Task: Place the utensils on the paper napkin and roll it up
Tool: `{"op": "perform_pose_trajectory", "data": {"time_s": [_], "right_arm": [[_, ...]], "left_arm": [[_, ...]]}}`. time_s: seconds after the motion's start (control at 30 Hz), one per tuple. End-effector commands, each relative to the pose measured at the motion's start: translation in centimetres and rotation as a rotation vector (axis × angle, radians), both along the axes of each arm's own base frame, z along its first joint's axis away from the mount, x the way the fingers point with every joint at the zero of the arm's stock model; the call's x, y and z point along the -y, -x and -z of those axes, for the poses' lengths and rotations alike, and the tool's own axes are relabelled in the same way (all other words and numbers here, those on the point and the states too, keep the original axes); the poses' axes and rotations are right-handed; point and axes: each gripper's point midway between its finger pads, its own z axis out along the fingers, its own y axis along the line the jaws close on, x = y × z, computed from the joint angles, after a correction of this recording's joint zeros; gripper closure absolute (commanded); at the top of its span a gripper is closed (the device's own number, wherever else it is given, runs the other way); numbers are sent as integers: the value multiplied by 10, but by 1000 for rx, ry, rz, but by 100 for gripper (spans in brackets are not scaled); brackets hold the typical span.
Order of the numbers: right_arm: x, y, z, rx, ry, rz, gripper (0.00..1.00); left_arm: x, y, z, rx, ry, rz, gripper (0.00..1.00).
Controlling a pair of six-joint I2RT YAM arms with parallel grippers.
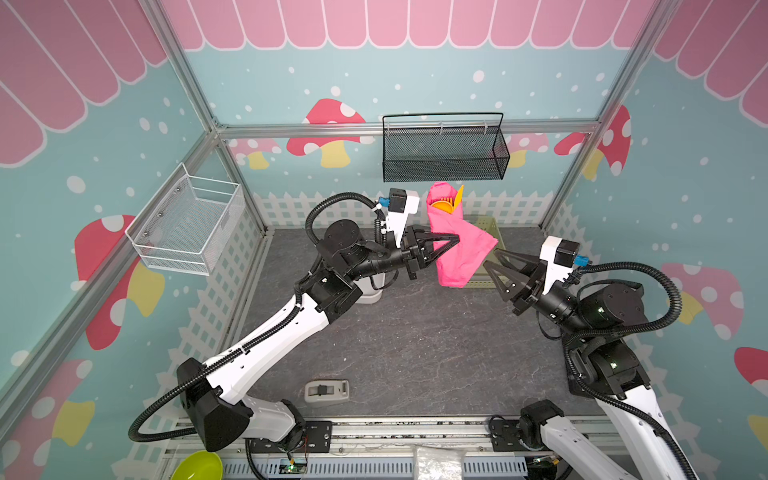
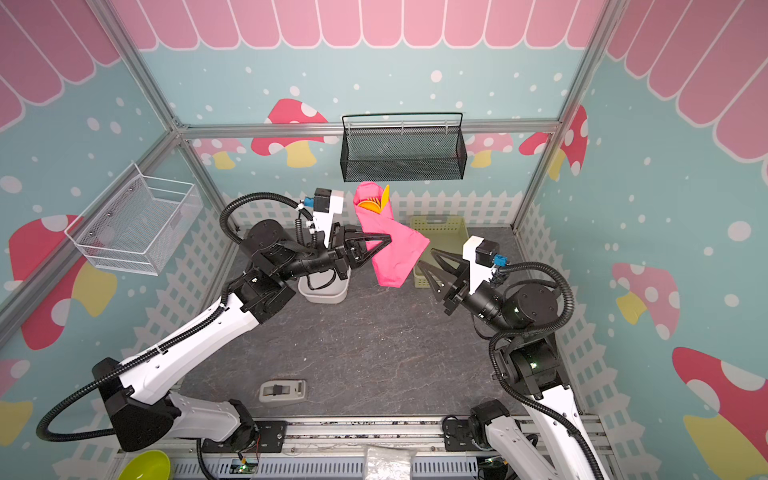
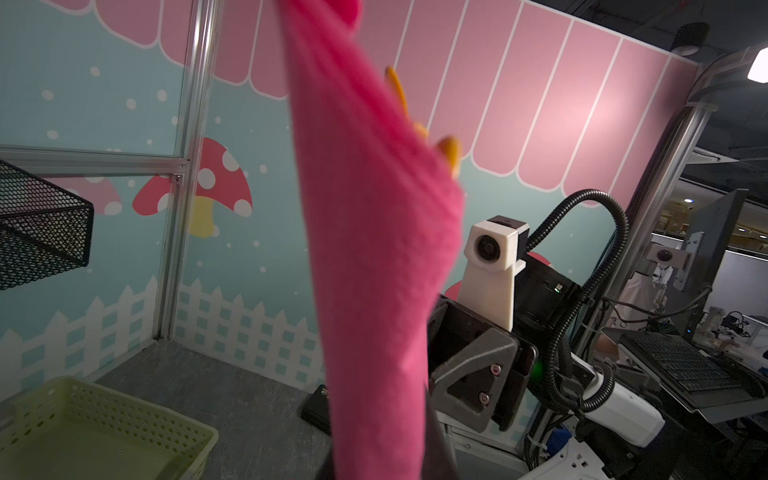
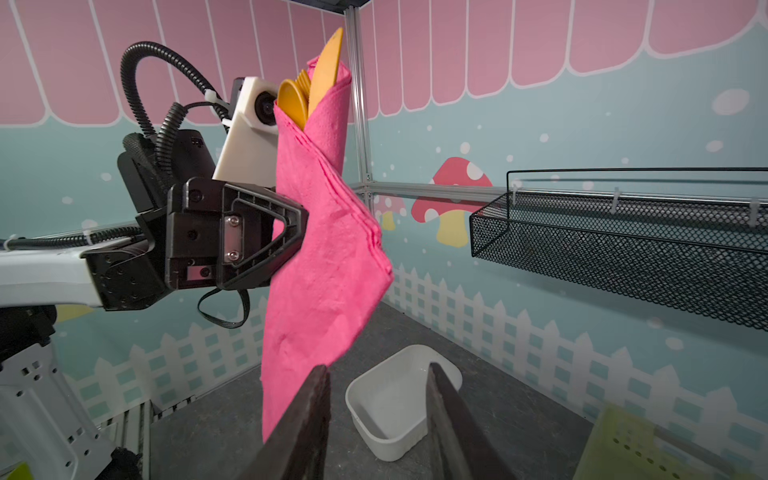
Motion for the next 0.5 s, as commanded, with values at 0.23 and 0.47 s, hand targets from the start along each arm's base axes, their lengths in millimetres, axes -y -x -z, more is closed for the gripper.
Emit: {"op": "perform_pose_trajectory", "data": {"time_s": [0.23,0.47], "right_arm": [[-26,39,-18,139,14,-269,66],[-38,22,-12,72,21,-338,62]], "left_arm": [[-5,-21,10,-23,-53,-133,100],[3,-11,6,-20,-34,-43,100]]}}
